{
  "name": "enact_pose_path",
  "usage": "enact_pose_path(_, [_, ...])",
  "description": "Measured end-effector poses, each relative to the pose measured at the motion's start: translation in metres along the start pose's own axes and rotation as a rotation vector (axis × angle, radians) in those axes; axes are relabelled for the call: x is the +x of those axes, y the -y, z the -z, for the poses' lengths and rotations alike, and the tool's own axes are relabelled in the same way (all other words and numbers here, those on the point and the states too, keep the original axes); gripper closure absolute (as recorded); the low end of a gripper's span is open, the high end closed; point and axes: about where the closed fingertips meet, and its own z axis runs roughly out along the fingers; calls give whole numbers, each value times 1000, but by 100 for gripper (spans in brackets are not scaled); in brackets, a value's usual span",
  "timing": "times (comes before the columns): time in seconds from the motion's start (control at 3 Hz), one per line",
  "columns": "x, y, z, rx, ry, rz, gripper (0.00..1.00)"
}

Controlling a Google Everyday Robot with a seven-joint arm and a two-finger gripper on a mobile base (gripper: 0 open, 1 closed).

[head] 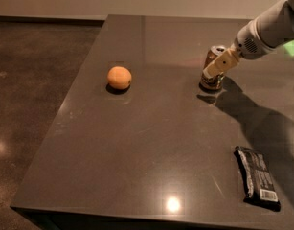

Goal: Knock orange can over

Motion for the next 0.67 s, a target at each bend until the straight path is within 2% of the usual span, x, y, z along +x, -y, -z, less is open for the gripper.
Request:
enact_pose_path(0.33, [-4,-3,3,-13,19,7,50])
enact_pose_path(0.67, [-11,-8,16,-9,16,38,72])
